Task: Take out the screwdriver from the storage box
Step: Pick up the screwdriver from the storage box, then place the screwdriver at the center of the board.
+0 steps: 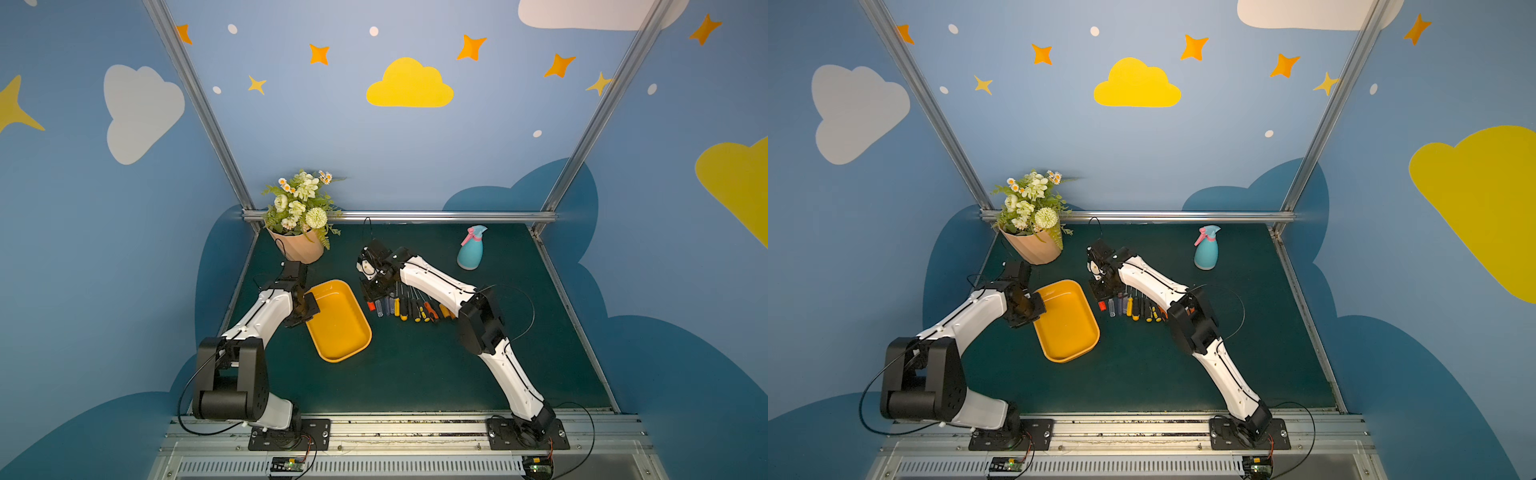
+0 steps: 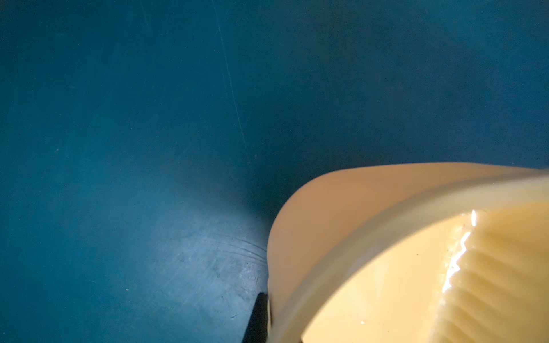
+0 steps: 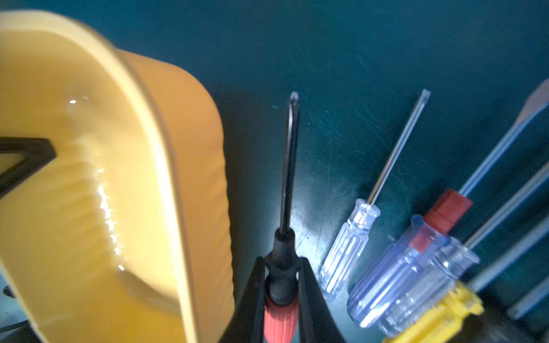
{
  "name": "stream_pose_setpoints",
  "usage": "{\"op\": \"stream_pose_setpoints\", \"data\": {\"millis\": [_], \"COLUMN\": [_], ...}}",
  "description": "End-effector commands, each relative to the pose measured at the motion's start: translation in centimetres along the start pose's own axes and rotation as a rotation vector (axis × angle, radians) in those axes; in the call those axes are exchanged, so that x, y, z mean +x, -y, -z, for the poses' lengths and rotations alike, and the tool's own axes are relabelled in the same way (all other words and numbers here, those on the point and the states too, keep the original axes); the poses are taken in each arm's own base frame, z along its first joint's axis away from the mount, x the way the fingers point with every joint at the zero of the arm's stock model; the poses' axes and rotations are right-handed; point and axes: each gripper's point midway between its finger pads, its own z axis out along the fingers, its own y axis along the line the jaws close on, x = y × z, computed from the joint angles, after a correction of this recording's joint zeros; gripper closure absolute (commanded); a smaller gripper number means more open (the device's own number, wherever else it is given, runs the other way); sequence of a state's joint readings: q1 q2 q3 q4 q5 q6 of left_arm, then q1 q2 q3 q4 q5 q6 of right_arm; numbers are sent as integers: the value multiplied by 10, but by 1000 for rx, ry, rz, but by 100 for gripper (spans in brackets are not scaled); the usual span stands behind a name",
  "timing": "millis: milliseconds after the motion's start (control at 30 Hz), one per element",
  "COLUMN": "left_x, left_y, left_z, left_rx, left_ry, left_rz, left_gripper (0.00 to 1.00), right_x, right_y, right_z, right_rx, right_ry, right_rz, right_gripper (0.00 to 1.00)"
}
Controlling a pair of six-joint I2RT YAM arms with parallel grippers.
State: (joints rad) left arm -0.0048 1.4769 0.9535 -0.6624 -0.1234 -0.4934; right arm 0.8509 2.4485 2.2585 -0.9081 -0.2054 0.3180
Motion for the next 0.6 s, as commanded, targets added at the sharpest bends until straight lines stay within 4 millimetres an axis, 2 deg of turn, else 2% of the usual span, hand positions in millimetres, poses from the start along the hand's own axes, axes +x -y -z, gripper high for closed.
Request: {"op": "stream_pose_setpoints", "data": {"millis": [0, 167, 300, 567], "left_x": [-3, 1, 2, -1], "left_y": [-1, -9, -8, -6], "left_z": [11, 10, 11, 12], "left_rx": [12, -27, -15, -13], "left_ry": [25, 15, 24, 21], "left_rz": [-13, -41, -40, -57], "left_gripper": [97, 97, 98, 97], "right_x": [-14, -17, -16, -10], "right_y": [2, 11, 25, 66], "right_z": [-3, -23, -37, -45], "right_rx": [-3, 10, 53, 157], "right_ry": [33, 23, 15, -11], "right_rz": [-54, -79, -106, -181], "right_gripper": [100, 100, 100, 98]}}
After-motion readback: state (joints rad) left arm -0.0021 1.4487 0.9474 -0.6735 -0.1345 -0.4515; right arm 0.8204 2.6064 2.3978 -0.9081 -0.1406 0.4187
